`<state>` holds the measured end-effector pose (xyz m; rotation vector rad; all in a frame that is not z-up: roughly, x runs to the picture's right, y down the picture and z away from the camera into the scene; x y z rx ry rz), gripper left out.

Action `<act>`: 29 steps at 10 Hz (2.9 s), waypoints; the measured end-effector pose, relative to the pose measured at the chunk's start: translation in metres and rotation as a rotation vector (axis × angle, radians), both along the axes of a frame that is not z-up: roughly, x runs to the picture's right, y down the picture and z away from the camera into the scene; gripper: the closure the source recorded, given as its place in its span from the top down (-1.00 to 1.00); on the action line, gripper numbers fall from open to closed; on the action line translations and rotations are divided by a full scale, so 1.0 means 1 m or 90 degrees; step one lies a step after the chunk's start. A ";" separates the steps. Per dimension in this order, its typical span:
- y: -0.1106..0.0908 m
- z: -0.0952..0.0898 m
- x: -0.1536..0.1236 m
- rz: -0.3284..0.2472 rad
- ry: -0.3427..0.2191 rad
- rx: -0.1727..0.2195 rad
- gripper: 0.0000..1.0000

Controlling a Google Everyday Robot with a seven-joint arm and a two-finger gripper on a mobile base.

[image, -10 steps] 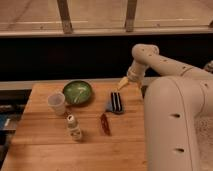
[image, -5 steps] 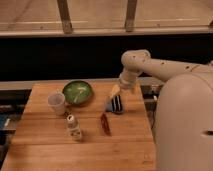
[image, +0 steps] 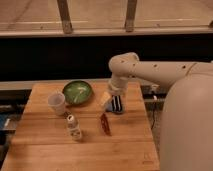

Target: Knock the bottle over

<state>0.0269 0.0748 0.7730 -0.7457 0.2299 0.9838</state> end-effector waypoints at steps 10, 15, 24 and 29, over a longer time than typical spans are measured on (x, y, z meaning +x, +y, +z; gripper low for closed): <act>0.058 -0.026 -0.032 -0.094 0.009 -0.012 0.60; 0.110 -0.020 -0.053 -0.143 -0.016 -0.069 0.60; 0.158 -0.022 -0.130 -0.237 -0.178 -0.179 0.60; 0.117 -0.028 -0.143 -0.223 -0.183 -0.114 0.60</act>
